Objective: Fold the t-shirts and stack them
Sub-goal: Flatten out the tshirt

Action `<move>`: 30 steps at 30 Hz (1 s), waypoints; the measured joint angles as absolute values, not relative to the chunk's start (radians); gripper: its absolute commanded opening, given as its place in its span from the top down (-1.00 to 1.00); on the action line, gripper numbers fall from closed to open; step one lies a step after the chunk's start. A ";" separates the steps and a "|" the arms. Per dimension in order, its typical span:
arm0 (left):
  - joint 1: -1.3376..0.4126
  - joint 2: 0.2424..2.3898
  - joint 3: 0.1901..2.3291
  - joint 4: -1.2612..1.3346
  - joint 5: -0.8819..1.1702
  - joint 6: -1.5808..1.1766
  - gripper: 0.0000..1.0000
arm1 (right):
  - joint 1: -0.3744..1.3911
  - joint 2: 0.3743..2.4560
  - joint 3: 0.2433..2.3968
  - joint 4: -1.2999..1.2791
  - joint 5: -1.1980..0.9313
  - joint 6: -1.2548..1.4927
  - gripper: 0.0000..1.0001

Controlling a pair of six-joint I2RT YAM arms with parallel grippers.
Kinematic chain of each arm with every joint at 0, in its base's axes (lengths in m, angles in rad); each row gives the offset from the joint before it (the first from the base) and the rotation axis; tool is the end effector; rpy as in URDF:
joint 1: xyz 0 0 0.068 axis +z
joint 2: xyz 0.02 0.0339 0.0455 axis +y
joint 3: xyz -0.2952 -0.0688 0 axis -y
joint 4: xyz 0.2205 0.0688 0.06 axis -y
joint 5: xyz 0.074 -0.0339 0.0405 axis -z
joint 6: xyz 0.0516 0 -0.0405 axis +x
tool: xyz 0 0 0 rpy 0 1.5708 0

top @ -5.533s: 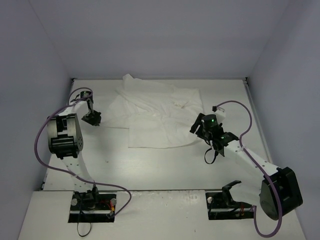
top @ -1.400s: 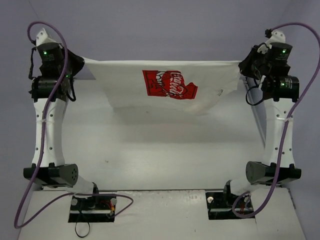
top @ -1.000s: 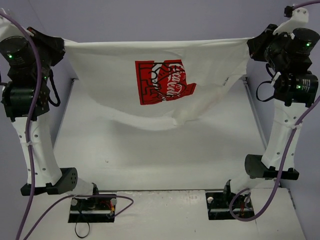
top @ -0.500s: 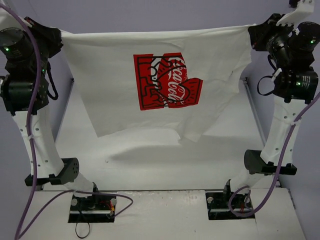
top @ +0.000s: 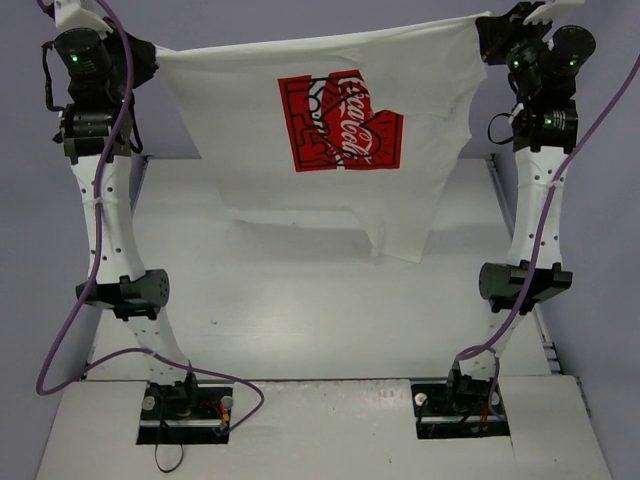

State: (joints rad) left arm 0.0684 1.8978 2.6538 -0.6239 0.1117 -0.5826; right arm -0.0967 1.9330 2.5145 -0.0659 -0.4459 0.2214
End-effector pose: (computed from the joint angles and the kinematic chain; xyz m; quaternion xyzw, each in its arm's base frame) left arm 0.3578 0.0187 0.6045 -0.1706 0.6368 -0.2265 0.7170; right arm 0.3812 -0.0146 0.6202 -0.1109 0.5151 0.1636 0.8341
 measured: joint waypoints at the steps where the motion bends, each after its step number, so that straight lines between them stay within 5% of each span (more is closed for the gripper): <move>1: 0.071 1.902 2.658 -0.605 0.121 -0.586 1.00 | -0.097 1.937 2.505 -0.031 -0.448 0.225 1.00; 7: 0.087 1.836 2.572 -0.465 0.202 -0.591 1.00 | -0.098 1.860 2.338 0.191 -0.470 0.234 1.00; 17: 0.094 1.355 1.625 -0.266 0.198 -0.581 1.00 | -0.099 1.296 1.287 0.358 -0.486 0.213 1.00; 24: 0.011 1.270 1.147 -0.326 0.043 -0.576 1.00 | -0.060 1.148 0.760 0.241 -0.422 0.296 1.00; 30: -0.076 1.165 0.954 -0.460 -0.024 -0.577 1.00 | -0.029 1.033 0.640 0.050 -0.387 0.342 1.00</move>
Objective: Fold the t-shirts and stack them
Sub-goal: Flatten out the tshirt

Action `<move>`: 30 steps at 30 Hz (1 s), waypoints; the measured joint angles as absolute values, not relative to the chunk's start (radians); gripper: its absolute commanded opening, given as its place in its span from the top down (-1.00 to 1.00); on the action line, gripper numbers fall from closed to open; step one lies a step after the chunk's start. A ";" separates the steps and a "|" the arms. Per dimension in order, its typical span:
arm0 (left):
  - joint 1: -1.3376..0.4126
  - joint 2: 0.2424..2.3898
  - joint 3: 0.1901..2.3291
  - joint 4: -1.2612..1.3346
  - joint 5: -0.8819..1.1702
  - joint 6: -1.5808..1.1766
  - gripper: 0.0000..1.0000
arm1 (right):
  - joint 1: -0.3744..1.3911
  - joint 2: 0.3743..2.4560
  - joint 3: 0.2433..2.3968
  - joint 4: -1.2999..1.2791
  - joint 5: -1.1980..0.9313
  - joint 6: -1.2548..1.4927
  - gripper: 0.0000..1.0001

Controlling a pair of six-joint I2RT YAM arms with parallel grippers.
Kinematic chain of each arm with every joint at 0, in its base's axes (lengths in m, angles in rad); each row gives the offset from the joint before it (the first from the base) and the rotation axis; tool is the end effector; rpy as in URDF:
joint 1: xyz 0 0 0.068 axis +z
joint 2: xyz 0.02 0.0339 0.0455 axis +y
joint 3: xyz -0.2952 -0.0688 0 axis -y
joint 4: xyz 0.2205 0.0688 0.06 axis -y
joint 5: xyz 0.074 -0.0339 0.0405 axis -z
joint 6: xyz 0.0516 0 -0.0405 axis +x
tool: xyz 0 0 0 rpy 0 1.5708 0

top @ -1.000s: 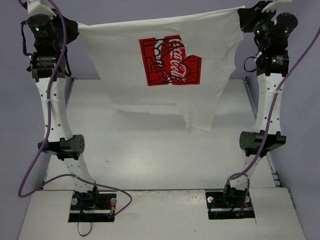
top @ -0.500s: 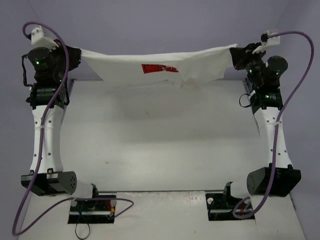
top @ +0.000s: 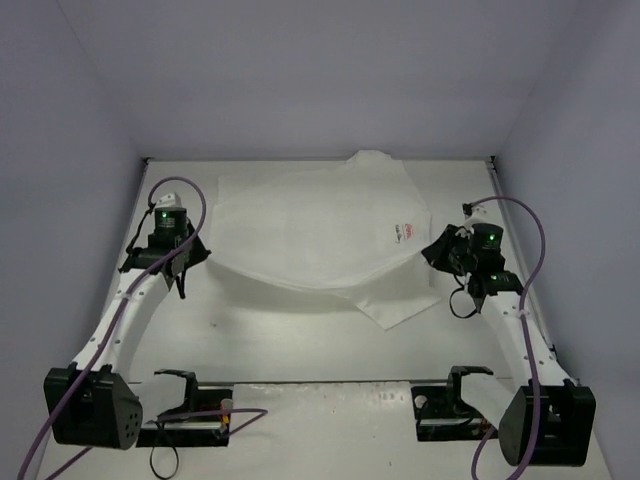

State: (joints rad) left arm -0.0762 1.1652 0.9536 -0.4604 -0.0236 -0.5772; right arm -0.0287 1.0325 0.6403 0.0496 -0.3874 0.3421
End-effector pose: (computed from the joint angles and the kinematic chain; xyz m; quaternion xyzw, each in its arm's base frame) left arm 0.2294 -0.0163 0.3189 -0.2282 0.8713 -0.1293 0.4148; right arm 0.2105 0.0135 0.2972 0.0388 0.8087 0.2436 0.5340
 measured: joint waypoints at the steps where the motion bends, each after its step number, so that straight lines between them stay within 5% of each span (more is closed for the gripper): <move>1: -0.076 1.139 0.935 -0.475 -0.038 -0.578 1.00 | -0.026 1.017 0.640 0.025 -0.374 0.345 1.00; 13: -0.071 1.062 0.728 -0.557 -0.164 -0.693 1.00 | -0.051 1.107 0.639 -0.194 -0.187 0.432 1.00; 30: -0.083 1.074 0.810 -0.575 -0.176 -0.739 1.00 | -0.071 1.239 0.859 -0.272 -0.153 0.425 1.00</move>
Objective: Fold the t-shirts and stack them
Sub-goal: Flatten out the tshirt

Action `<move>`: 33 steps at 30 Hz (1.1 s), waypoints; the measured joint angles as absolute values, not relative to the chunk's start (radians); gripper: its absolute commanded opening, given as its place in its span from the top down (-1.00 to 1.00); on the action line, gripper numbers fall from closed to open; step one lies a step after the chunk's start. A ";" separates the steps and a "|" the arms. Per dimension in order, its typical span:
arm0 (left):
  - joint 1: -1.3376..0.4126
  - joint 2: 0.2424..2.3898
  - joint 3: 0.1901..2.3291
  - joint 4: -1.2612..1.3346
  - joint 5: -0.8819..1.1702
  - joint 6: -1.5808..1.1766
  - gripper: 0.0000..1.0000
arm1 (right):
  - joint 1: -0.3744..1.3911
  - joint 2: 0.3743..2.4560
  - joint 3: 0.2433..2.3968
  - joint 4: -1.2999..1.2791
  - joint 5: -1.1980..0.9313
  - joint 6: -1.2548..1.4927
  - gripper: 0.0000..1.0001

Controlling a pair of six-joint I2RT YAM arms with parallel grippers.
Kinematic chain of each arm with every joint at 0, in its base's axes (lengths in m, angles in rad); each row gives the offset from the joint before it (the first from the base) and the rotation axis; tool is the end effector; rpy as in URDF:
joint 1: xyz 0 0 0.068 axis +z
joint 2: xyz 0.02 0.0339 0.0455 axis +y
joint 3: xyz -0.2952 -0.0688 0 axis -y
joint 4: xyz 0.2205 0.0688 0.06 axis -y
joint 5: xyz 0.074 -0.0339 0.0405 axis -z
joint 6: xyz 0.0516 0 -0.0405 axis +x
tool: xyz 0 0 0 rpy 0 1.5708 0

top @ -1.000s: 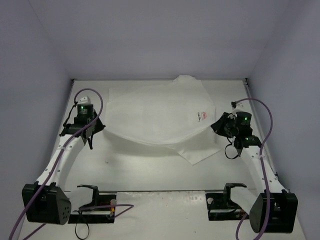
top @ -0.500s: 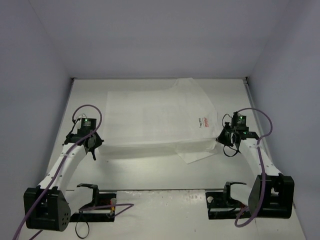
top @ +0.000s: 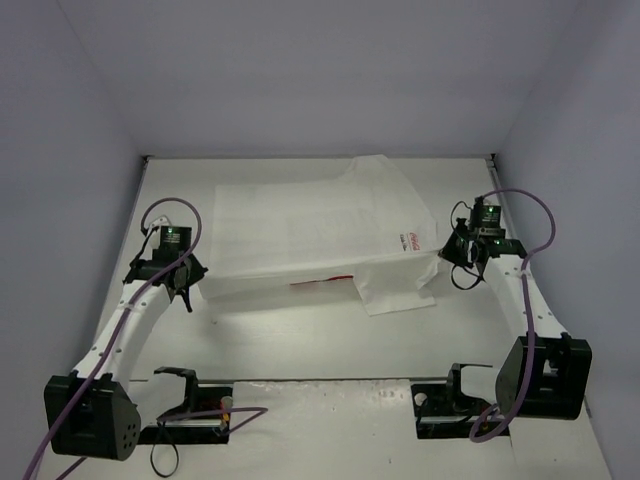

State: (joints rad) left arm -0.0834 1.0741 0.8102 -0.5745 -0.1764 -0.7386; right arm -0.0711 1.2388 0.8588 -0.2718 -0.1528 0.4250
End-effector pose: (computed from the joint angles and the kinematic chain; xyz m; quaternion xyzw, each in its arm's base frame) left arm 0.1914 -0.0069 0.2806 -0.3291 0.8705 -0.0671 0.3598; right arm 0.2501 -0.0099 0.2907 0.1866 0.8746 0.1452 0.4233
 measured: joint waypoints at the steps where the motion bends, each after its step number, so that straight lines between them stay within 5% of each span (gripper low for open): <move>1: -0.084 1.075 0.814 -0.570 -0.177 -0.736 1.00 | -0.071 1.239 0.867 -0.272 -0.153 0.420 1.00; 33: -0.110 0.973 0.826 -0.653 -0.219 -0.693 1.00 | -0.070 1.062 0.805 -0.326 -0.152 0.394 1.00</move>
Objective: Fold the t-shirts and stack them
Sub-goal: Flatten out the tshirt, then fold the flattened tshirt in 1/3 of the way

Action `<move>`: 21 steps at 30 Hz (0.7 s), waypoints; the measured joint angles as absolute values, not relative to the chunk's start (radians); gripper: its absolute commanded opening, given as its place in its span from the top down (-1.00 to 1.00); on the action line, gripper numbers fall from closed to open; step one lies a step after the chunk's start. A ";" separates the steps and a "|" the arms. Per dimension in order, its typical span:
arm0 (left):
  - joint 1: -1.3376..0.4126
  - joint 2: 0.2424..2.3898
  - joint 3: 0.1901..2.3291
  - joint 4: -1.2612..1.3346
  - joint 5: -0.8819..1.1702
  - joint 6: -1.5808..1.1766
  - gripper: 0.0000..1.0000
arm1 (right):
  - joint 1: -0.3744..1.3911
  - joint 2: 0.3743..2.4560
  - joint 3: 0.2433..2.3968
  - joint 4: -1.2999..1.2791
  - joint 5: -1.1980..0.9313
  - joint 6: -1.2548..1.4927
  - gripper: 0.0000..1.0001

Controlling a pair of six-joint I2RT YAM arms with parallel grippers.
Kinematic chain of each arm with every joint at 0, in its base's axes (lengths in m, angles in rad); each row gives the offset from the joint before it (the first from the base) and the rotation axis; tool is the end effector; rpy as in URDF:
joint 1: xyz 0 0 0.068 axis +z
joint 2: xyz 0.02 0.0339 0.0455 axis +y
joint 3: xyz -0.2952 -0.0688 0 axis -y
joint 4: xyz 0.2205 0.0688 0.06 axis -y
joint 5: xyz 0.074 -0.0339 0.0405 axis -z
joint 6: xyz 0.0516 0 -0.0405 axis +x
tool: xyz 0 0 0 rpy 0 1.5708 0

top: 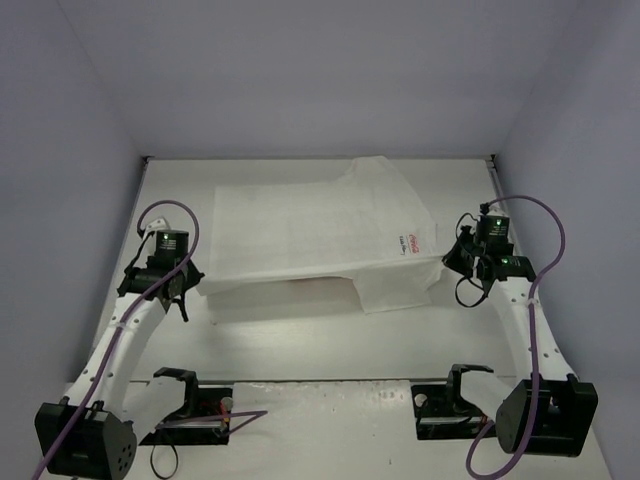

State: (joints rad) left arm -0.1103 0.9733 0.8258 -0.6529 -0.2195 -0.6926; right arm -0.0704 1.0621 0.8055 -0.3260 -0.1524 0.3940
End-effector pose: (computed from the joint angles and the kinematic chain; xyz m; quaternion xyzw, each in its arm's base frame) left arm 0.1677 -0.0073 0.2953 -0.3038 0.8706 -0.0525 0.3834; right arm 0.2091 -0.0069 0.3046 0.1669 0.8626 0.1423 0.4559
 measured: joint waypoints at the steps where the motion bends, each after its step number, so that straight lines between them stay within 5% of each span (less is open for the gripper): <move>1: -0.111 0.974 0.817 -0.655 -0.220 -0.693 1.00 | -0.070 1.070 0.805 -0.326 -0.152 0.392 1.00; 21: -0.112 1.243 0.910 -0.552 -0.235 -0.688 1.00 | -0.069 1.324 0.952 -0.325 -0.127 0.380 1.00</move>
